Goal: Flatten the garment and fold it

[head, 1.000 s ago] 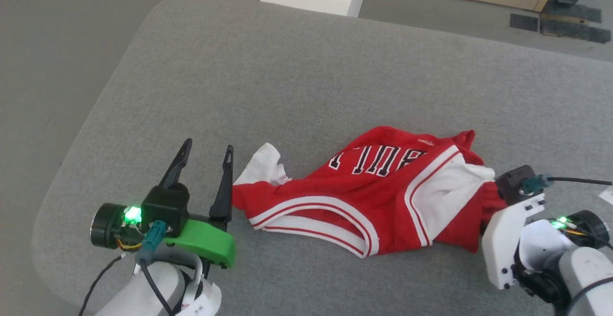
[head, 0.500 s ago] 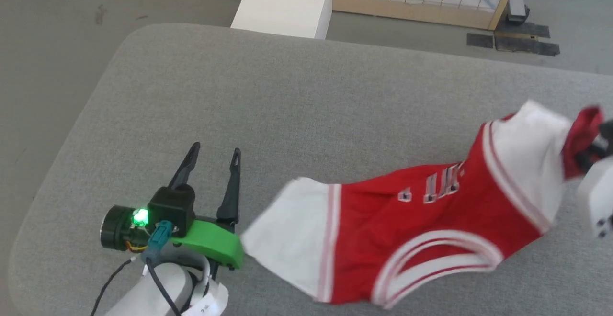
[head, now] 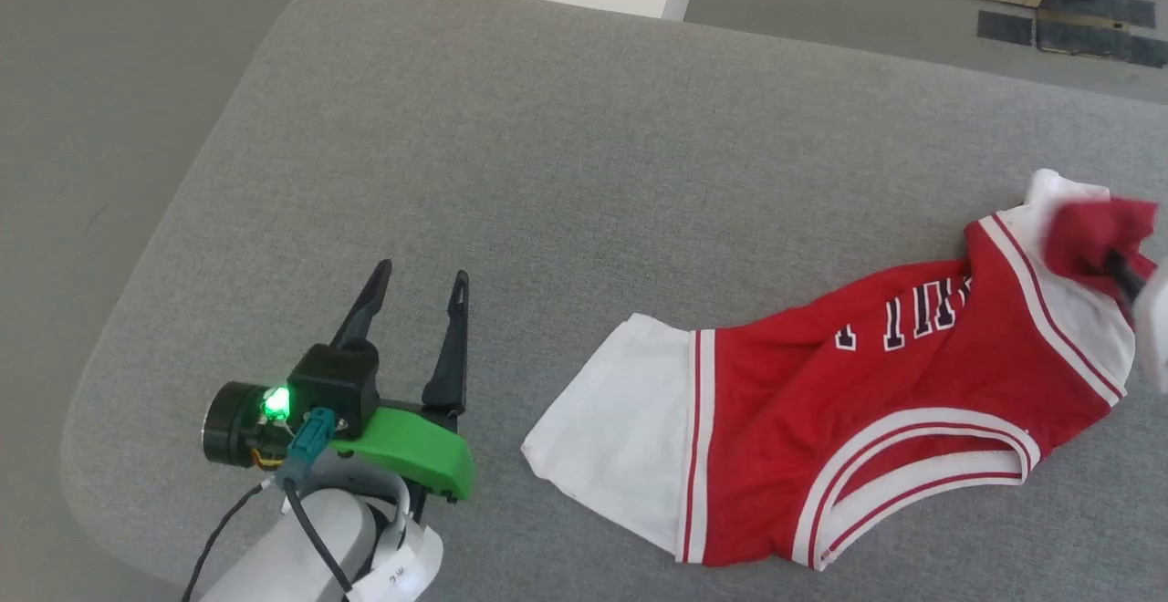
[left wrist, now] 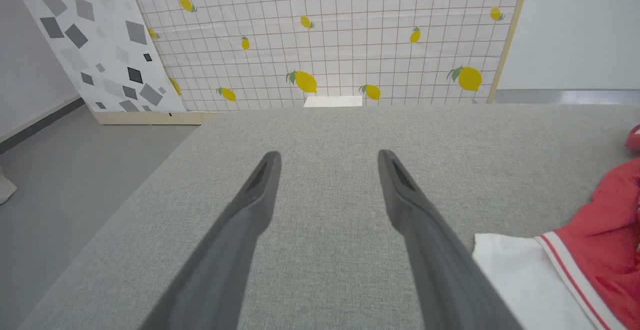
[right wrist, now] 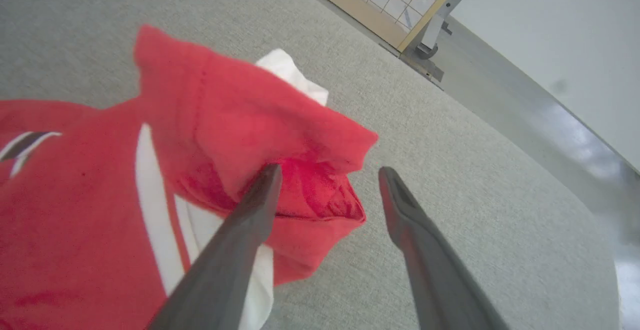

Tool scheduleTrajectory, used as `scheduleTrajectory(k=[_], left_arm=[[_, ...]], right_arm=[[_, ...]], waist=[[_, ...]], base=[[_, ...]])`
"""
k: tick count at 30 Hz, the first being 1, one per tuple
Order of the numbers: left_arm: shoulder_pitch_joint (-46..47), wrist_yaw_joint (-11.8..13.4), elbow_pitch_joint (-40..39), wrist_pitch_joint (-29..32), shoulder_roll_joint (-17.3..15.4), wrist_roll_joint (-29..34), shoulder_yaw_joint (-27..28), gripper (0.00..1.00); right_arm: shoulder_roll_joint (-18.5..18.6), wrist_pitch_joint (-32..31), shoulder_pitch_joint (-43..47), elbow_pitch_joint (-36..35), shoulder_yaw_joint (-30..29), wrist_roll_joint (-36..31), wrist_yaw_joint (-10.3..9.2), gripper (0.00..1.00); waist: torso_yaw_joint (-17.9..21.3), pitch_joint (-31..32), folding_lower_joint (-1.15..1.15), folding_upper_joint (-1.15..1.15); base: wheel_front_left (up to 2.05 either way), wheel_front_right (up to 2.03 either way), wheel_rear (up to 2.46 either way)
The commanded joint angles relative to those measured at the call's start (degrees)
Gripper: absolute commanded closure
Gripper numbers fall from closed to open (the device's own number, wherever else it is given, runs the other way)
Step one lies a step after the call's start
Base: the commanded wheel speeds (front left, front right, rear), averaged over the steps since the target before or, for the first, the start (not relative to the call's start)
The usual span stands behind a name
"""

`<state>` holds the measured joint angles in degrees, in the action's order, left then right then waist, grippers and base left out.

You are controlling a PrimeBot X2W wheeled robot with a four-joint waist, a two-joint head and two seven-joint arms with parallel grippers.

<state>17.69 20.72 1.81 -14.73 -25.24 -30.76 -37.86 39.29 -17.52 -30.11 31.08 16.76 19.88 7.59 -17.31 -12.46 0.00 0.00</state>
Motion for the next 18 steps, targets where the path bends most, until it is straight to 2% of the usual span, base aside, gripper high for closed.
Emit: scheduleTrajectory(k=[1,9,18], left_arm=[[0.50,-0.24,0.44,-0.26,0.16,0.18,0.29,0.00],[-0.10,-0.91,1.15,-0.27,0.32,-0.79,1.33,0.00],[-1.43,-0.71,0.56,0.30,0.46,-4.08,3.33,0.00]], right_arm=[[-0.85,1.26,-1.52,0.99,0.54,0.38,-0.10,0.00],[-4.66,7.56,-3.48,3.10,0.22,5.40,-0.10,0.00],[-7.73,16.23,1.31,-6.83,-2.36,13.48,-0.10,0.00]], waist=[[0.37,0.27,0.00,0.00],[4.50,4.07,0.00,0.00],[9.31,8.22,0.00,0.00]], base=[[0.00,0.00,0.00],[0.00,0.00,0.00],[0.00,0.00,0.00]])
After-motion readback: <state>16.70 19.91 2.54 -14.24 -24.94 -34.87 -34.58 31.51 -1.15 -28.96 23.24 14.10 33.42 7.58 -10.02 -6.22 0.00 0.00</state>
